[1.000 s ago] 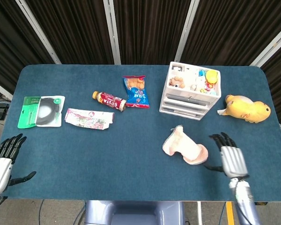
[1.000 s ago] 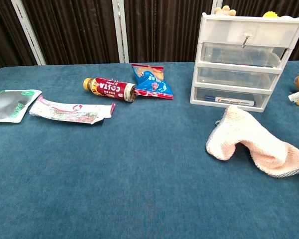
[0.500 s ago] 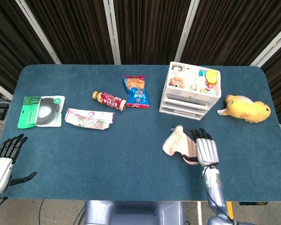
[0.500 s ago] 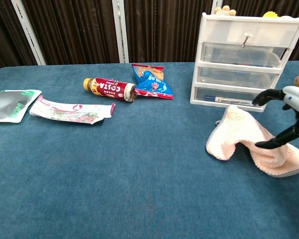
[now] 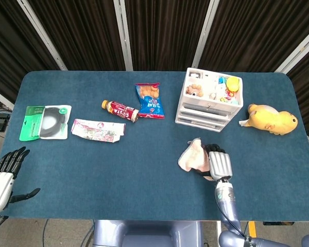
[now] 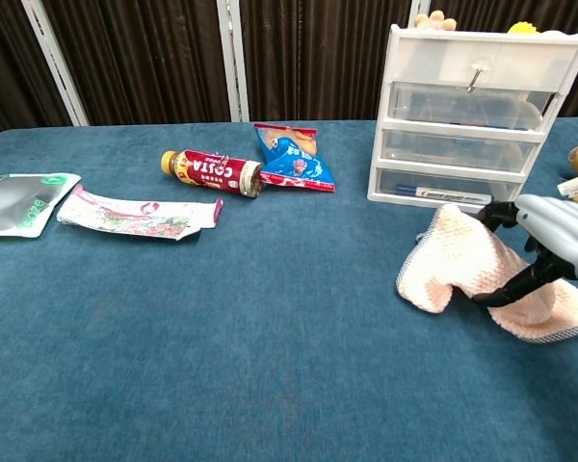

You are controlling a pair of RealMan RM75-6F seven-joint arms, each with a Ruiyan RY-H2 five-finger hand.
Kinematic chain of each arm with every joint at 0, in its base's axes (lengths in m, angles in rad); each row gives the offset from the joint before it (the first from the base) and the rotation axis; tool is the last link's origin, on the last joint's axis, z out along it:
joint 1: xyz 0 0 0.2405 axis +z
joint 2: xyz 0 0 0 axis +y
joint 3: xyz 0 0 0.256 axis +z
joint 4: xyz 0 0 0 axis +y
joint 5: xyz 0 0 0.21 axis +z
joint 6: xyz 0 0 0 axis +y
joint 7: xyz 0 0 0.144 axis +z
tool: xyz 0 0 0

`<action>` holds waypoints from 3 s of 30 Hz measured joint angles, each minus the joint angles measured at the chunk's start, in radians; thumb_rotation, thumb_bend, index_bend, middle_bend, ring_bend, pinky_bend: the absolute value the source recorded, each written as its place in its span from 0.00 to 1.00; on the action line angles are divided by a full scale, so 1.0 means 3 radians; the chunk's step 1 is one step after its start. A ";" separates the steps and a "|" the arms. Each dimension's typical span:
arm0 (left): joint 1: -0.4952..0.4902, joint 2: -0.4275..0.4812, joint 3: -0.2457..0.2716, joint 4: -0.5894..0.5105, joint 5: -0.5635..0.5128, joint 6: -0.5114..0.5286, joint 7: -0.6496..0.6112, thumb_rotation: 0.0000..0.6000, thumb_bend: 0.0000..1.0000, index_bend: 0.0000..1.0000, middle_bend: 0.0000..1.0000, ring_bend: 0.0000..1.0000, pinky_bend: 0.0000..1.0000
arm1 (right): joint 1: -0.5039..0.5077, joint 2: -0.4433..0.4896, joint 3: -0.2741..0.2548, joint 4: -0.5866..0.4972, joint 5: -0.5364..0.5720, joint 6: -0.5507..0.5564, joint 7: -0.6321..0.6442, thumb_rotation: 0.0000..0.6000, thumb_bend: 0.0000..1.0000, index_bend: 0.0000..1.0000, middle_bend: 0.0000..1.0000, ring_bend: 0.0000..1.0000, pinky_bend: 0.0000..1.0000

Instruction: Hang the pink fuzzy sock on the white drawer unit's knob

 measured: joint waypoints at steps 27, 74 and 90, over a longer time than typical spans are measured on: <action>0.0004 0.0010 0.0000 -0.0042 -0.0023 -0.0013 -0.0059 1.00 0.00 0.00 0.00 0.00 0.00 | 0.0034 0.0070 -0.0288 0.0743 -0.1789 0.0883 0.0716 1.00 0.19 0.79 0.82 0.81 0.96; -0.0029 -0.0006 -0.0008 -0.0085 -0.0070 -0.0089 0.0004 1.00 0.00 0.00 0.00 0.00 0.00 | 0.0280 0.0719 0.0915 -0.0608 0.0312 0.0116 0.0856 1.00 0.19 0.79 0.82 0.81 0.96; -0.0036 -0.0021 -0.0007 -0.0091 -0.0075 -0.0102 0.0045 1.00 0.00 0.00 0.00 0.00 0.00 | 0.0353 0.0698 0.0914 -0.0265 0.0469 0.0051 0.1007 1.00 0.19 0.79 0.82 0.81 0.96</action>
